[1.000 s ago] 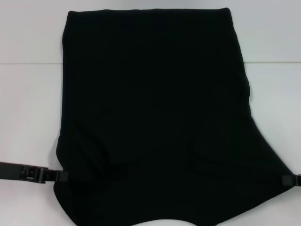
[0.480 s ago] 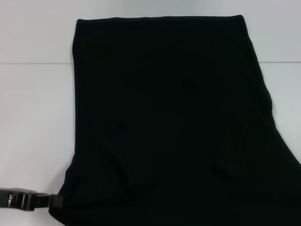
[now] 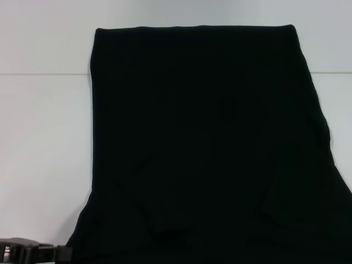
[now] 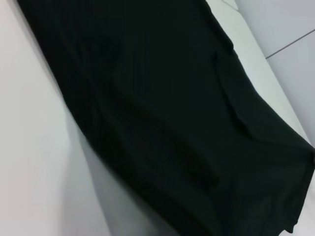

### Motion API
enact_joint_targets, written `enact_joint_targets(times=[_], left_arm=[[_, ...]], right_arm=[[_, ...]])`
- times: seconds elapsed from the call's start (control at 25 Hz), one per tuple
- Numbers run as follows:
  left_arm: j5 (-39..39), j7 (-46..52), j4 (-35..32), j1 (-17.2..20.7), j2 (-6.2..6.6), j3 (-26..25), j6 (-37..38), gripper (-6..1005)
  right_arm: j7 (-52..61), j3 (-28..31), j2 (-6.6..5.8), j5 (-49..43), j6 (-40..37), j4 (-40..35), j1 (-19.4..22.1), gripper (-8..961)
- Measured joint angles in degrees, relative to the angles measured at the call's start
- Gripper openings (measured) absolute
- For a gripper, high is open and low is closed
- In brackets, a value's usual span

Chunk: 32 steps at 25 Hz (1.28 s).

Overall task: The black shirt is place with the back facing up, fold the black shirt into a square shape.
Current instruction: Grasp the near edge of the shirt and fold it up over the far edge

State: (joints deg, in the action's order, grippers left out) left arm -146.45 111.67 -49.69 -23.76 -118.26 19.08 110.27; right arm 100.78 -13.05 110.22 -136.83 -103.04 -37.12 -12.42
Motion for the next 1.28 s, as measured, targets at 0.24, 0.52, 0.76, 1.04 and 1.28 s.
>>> enact_joint_targets(times=[0.24, 0.52, 0.76, 1.04, 1.28], left_arm=[[2.8, 0.52, 2.09, -3.5, 0.93, -0.4, -1.2, 18], [6.56, 1.11, 9.08, -13.0, 3.5, -1.2, -9.7, 18], [9.45, 1.0, 13.82, -19.31, 4.73, -1.39, -22.92, 18], [11.66, -0.81, 16.11, -23.6, 4.45, -0.97, -39.35, 18], [13.92, -7.08, 21.08, -26.61, 3.5, -0.83, -52.97, 18]], right_arm=[[-0.51, 2.67, 0.18, 0.38, -0.11, 0.28, -2.96, 62], [-0.82, 7.92, 0.96, 1.97, 1.26, 0.75, -11.13, 63], [0.56, 7.96, 1.33, 6.38, 10.88, 1.99, -19.71, 62], [2.3, 5.54, 1.08, 6.96, 26.22, 6.61, -26.06, 63], [3.14, 3.23, 2.25, 7.09, 40.34, 10.4, -30.83, 63]])
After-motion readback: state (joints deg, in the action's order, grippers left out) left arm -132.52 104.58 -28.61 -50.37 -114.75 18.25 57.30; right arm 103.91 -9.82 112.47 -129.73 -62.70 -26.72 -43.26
